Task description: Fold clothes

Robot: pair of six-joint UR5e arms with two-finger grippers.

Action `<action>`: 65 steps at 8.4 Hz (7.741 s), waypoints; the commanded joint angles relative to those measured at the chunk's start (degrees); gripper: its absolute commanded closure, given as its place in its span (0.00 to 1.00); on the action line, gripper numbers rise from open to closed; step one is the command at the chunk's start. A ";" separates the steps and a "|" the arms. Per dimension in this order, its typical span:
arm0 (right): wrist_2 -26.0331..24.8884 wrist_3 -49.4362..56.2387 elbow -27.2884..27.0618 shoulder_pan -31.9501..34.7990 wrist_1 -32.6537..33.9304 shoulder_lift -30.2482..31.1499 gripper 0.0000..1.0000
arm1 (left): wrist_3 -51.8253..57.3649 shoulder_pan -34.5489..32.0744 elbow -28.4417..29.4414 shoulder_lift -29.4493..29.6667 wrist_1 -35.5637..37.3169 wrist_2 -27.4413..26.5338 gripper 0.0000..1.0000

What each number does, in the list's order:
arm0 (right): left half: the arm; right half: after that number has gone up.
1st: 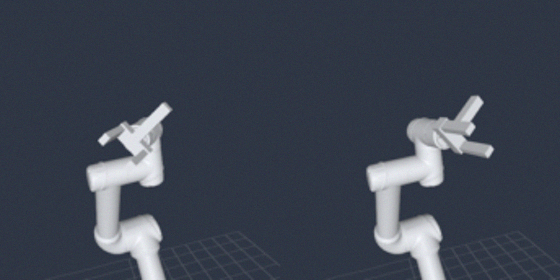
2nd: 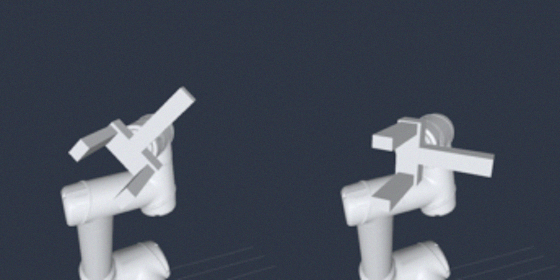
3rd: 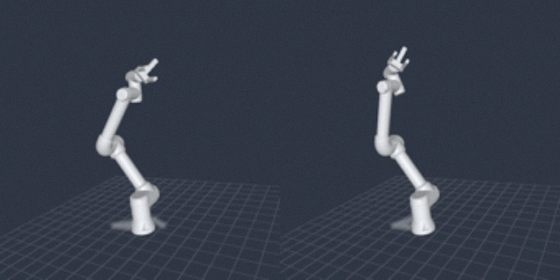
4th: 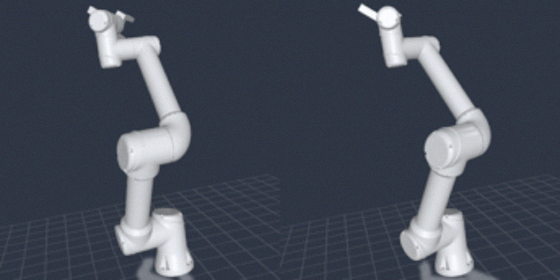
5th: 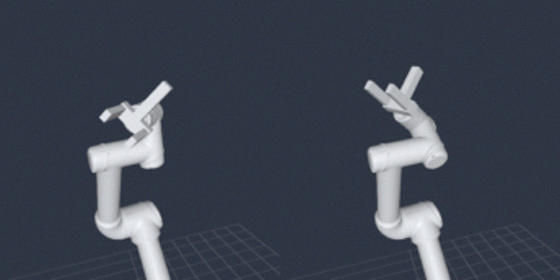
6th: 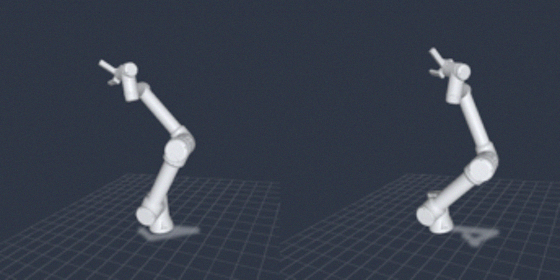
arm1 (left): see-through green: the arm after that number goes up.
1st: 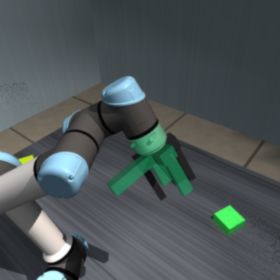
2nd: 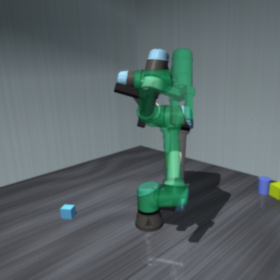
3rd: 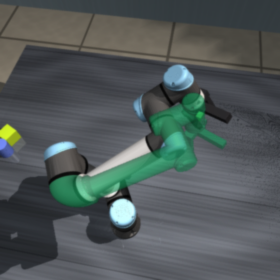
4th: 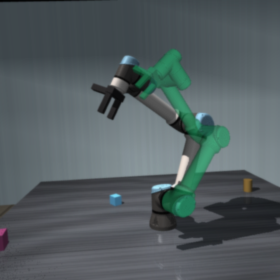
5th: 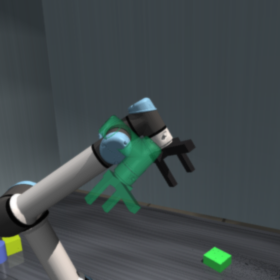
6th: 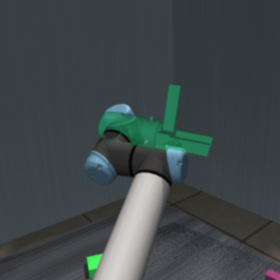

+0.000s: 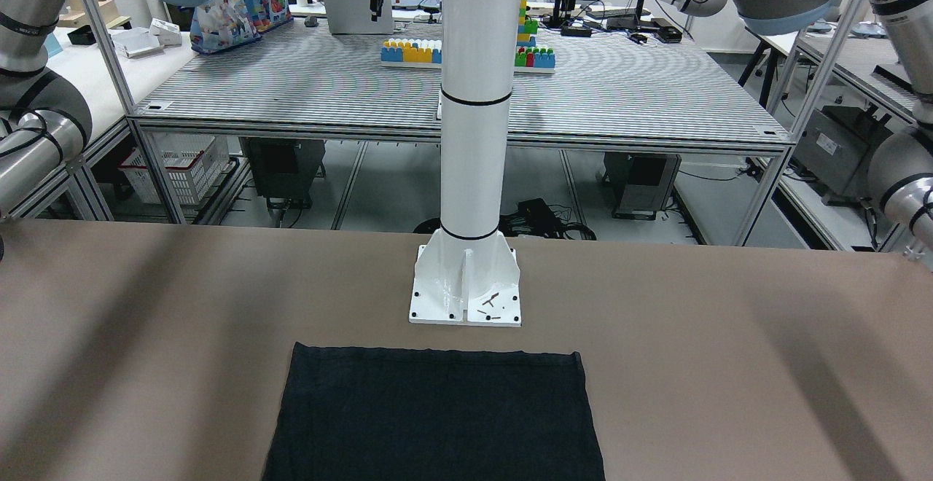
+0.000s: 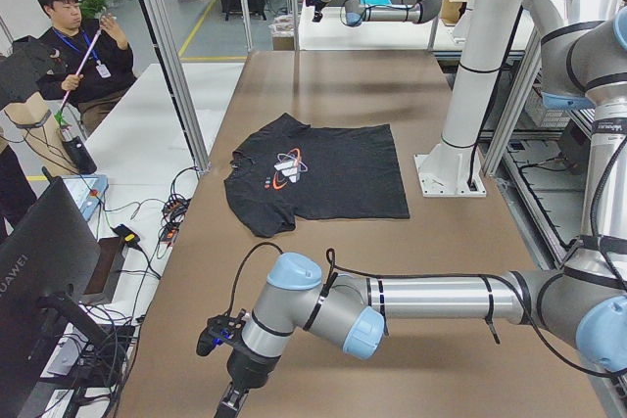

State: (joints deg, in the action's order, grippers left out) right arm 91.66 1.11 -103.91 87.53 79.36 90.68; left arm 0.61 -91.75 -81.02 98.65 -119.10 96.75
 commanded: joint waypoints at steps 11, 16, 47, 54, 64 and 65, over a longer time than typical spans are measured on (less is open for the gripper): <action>5.11 -24.19 12.03 -20.79 -8.93 -12.88 0.06 | -11.02 18.86 15.70 20.16 -11.76 15.29 0.00; 5.11 -35.38 16.90 -29.25 -16.25 -15.62 0.06 | -26.96 33.19 15.71 25.54 -12.12 15.49 0.00; 5.02 -35.38 16.64 -29.87 -16.34 -15.80 0.06 | -37.94 35.58 13.45 28.79 -11.95 24.10 1.00; 5.11 -35.47 16.55 -30.05 -16.34 -15.80 0.06 | -55.52 46.20 10.00 41.79 -0.25 13.75 1.00; 8.70 -45.44 24.07 -30.92 -16.34 -24.03 0.07 | -58.00 49.91 14.48 47.51 -2.45 3.80 0.00; 8.88 -49.23 26.37 -30.84 -17.82 -26.32 0.07 | -58.00 49.91 14.48 47.60 -2.19 3.71 0.00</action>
State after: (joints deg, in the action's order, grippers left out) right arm 99.25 -41.03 -82.53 56.69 63.12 69.13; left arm -57.39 -41.86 -66.46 146.09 -121.53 100.68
